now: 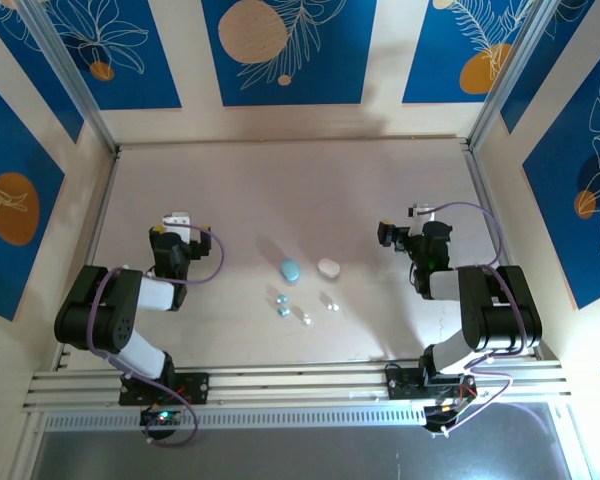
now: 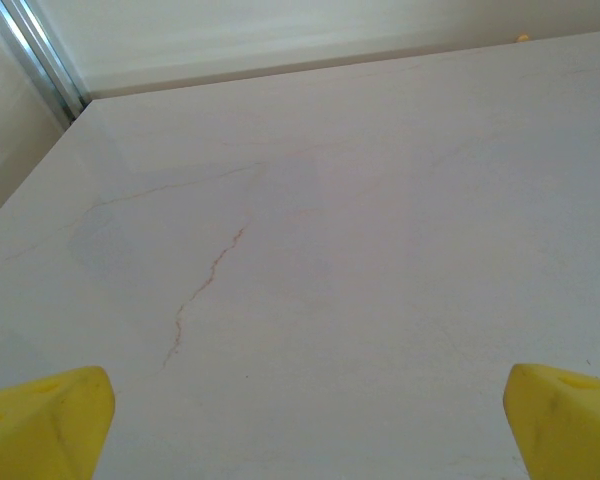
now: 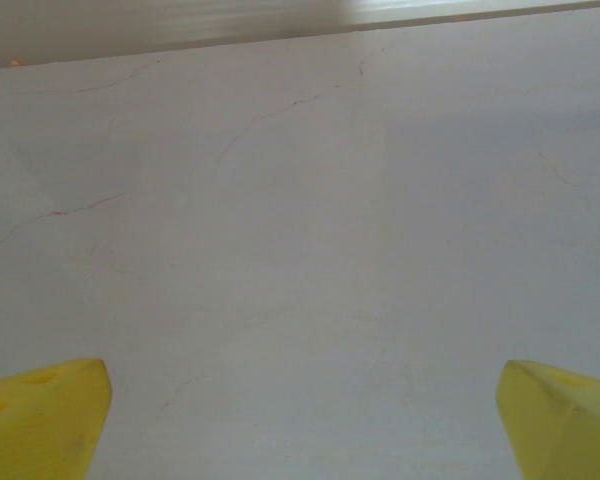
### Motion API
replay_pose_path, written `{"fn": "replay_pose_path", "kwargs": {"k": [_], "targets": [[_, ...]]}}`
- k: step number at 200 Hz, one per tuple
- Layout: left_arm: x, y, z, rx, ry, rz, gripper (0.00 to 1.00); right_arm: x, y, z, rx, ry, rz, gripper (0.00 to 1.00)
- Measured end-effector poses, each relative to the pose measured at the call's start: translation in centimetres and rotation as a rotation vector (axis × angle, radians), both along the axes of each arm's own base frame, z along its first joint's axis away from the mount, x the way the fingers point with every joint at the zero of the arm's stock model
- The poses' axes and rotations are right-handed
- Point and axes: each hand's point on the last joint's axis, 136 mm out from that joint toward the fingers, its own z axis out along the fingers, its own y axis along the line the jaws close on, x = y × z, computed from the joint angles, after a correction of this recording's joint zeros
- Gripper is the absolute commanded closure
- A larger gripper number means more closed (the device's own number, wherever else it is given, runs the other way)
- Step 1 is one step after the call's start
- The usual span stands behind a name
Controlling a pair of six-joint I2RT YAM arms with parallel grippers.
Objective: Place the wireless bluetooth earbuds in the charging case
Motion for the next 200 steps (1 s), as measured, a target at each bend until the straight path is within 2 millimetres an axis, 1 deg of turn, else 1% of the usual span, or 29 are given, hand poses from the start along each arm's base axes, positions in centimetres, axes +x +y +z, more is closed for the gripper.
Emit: {"fn": "replay_pose_path", "kwargs": {"k": [75, 97, 113, 128, 141, 169, 187, 200], "targets": [[0.0, 0.0, 0.0, 0.000, 0.000, 0.000, 0.00, 0.0, 0.0, 0.0, 0.000, 0.000, 0.000, 0.01], [-0.1, -0.5, 0.1, 0.002, -0.007, -0.024, 0.00, 0.0, 0.2, 0.0, -0.001, 0.000, 0.005, 0.01], [-0.8, -1.0, 0.1, 0.019, -0.013, -0.045, 0.00, -0.4, 0.6, -0.1, -0.006, 0.019, 0.014, 0.01], [-1.7, -1.2, 0.6, 0.036, -0.026, -0.044, 0.00, -0.7, 1.1, 1.0, -0.016, 0.004, 0.025, 0.01], [-2.2, -1.5, 2.0, 0.052, -0.055, -0.044, 0.00, -0.9, 1.5, 3.0, -0.028, -0.041, 0.032, 0.01], [-2.6, -2.5, 7.1, 0.040, -0.156, -0.032, 0.00, -2.2, 2.5, 7.5, -0.036, -0.125, 0.041, 0.01], [-2.7, -3.2, 10.6, -0.060, -0.206, -0.029, 0.00, -3.1, 3.2, 10.5, -0.013, -0.159, 0.046, 0.01], [-2.9, -3.9, 12.6, -0.152, -0.233, -0.045, 0.00, -3.8, 3.8, 12.7, 0.026, -0.180, 0.049, 0.01]]}}
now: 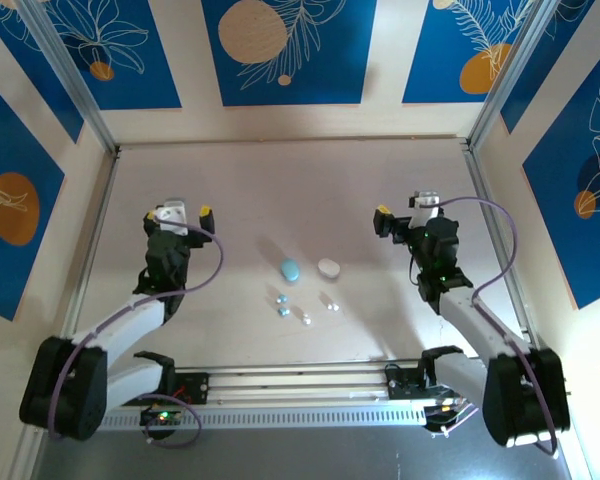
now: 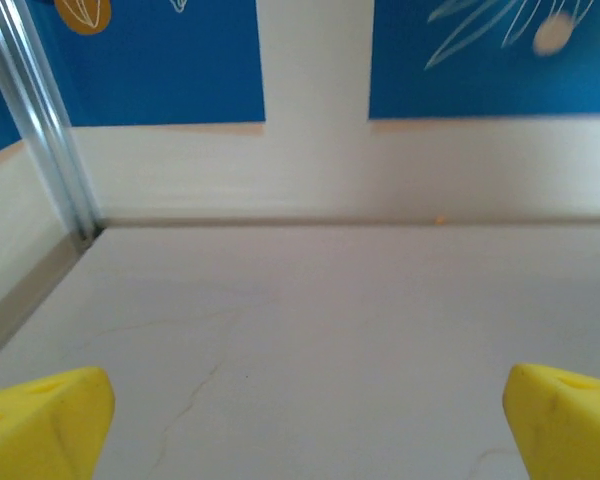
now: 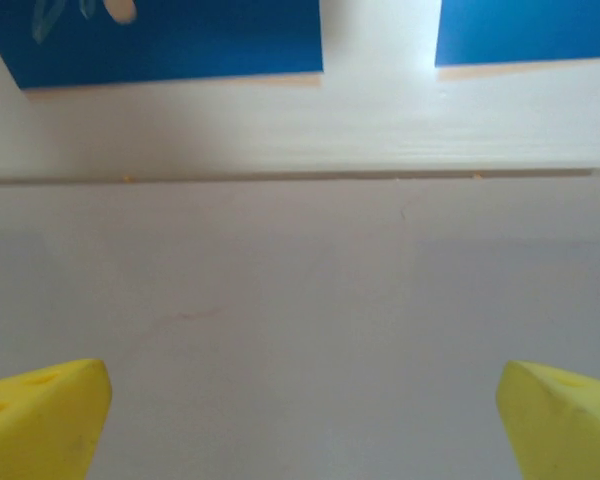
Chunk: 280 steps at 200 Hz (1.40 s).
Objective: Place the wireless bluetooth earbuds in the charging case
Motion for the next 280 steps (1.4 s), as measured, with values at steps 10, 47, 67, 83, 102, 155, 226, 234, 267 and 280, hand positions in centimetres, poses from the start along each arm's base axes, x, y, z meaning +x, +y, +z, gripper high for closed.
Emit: {"fn": "replay_pose_path", "kwargs": {"k": [10, 47, 67, 83, 102, 155, 226, 234, 267, 280], "targets": [[-0.3, -0.8, 1.0, -0.076, -0.011, -0.036, 0.00, -0.5, 0.4, 1.5, 0.038, 0.001, 0.006, 0.01], [-1.5, -6.1, -0.9, -0.287, 0.106, -0.261, 0.00, -1.5, 3.1, 4.0, 0.166, 0.108, 0.061, 0.01], [-2.6, -7.3, -3.2, -0.328, 0.193, -0.314, 0.00, -1.7, 5.0, 2.6, 0.202, 0.215, 0.116, 0.01], [-3.6, -7.8, -4.4, -0.349, 0.227, -0.350, 0.00, -1.4, 5.2, 0.5, 0.236, 0.324, 0.116, 0.01], [-4.6, -8.7, -4.3, -0.361, 0.238, -0.423, 0.00, -1.0, 5.2, -2.5, 0.283, 0.449, 0.124, 0.01], [-5.3, -9.8, -5.7, -0.436, 0.328, -0.467, 0.00, -1.8, 8.9, -6.1, 0.339, 0.635, 0.257, 0.01], [-5.4, -8.2, -9.1, -0.525, 0.401, -0.342, 0.00, -2.5, 17.2, -9.2, 0.171, 0.820, 0.369, 0.01], [-5.5, -8.0, -9.4, -0.528, 0.394, -0.332, 0.00, -2.8, 18.2, -9.7, 0.137, 0.845, 0.378, 0.01], [-5.6, -7.1, -10.4, -0.534, 0.384, -0.280, 0.00, -4.2, 21.6, -11.5, 0.013, 0.911, 0.426, 0.01], [-5.5, -6.8, -10.3, -0.536, 0.375, -0.267, 0.00, -4.9, 22.7, -12.1, -0.037, 0.936, 0.441, 0.08]]}}
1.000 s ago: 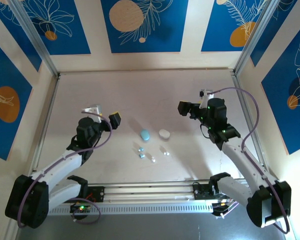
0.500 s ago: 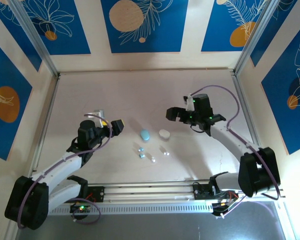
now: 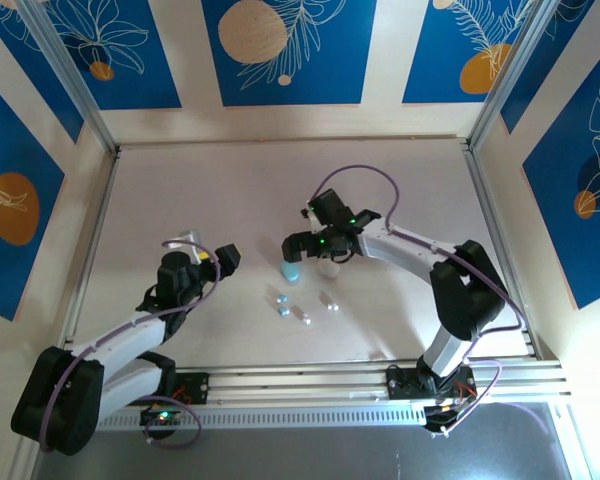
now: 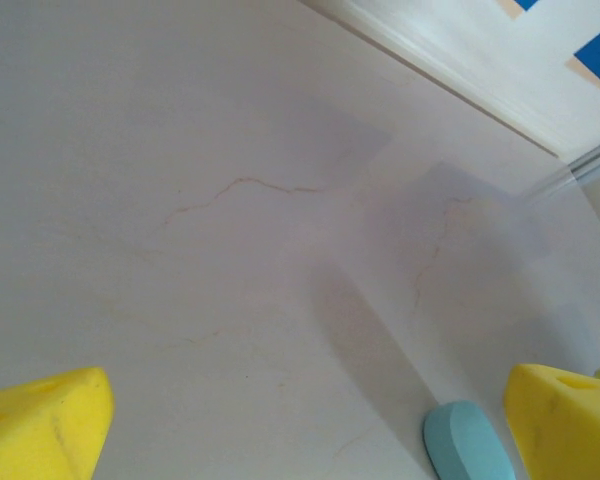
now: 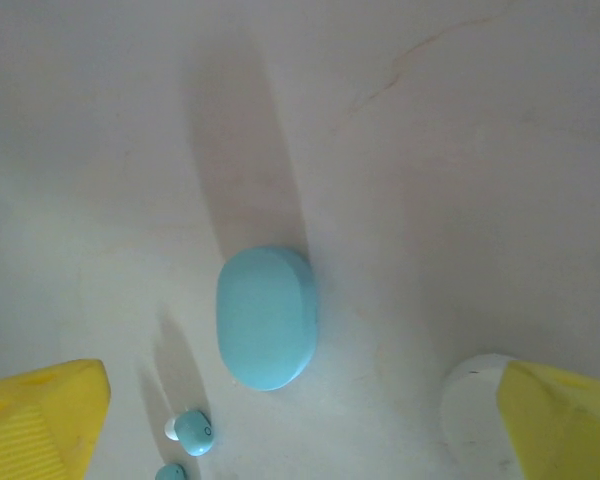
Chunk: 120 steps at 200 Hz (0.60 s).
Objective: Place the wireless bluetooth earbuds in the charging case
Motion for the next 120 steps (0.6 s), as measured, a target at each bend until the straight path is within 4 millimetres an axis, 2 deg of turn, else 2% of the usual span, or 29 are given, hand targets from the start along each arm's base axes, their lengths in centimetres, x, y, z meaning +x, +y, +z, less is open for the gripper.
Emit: {"fn": "replay_pose_path", "kwargs": {"k": [30, 53, 87, 120], "targets": [[0.0, 0.4, -0.2, 0.005, 0.008, 0.024, 0.00, -0.6, 2.3, -0.9, -0.078, 0.014, 0.067, 0.24], [0.0, 0.6, 0.0, 0.006, 0.004, 0.030, 0.00, -0.9, 3.3, -1.8, -0.133, 0.028, 0.096, 0.26], [0.0, 0.6, 0.4, 0.004, -0.007, 0.032, 0.00, -1.2, 3.6, -3.4, -0.217, 0.057, 0.109, 0.28], [0.0, 0.6, 0.2, 0.005, -0.001, 0.031, 0.00, -1.7, 3.0, -4.5, -0.268, 0.092, 0.113, 0.38]]}}
